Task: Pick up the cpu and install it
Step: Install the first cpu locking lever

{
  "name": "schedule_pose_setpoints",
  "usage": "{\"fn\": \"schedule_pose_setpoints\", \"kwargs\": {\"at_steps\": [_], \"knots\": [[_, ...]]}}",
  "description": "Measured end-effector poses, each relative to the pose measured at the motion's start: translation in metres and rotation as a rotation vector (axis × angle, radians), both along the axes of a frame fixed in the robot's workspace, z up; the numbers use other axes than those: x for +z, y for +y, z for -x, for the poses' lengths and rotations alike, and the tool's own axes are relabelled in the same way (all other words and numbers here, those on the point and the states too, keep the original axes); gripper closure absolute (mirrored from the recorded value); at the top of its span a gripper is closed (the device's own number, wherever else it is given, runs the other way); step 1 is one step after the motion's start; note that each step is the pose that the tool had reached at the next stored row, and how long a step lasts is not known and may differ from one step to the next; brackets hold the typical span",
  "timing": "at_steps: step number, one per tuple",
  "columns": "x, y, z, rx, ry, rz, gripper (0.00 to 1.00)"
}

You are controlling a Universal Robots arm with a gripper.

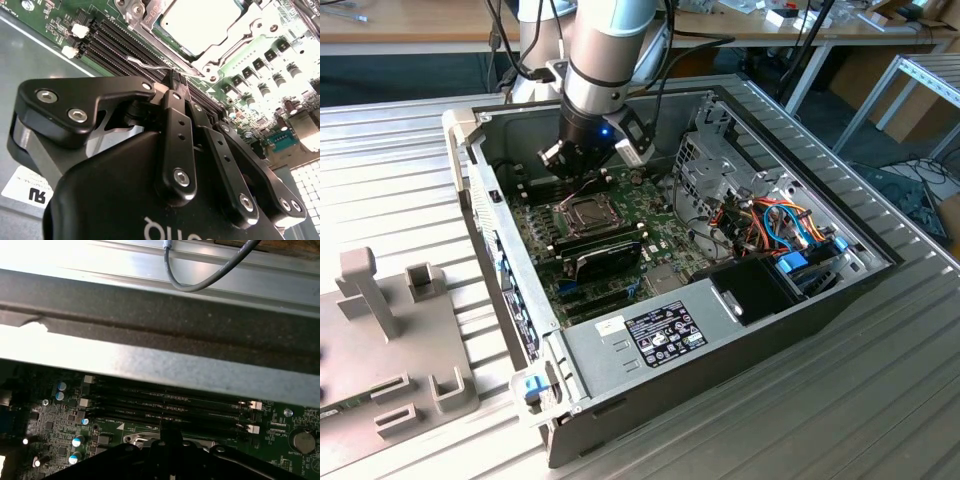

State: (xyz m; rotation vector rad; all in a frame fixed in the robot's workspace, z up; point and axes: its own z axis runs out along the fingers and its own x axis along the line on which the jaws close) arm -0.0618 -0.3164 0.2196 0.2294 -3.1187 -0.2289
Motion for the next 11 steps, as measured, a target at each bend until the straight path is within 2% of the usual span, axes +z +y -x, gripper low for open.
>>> {"fn": "schedule_pose_setpoints", "kwargs": {"at_steps": [5, 11], "knots": [[-0.0015, -0.0001, -0.0008, 0.0, 0.0004, 0.0003, 0.89], [-0.0068, -0.0001, -0.001, 0.0, 0.0003, 0.0003, 0.89]]}}
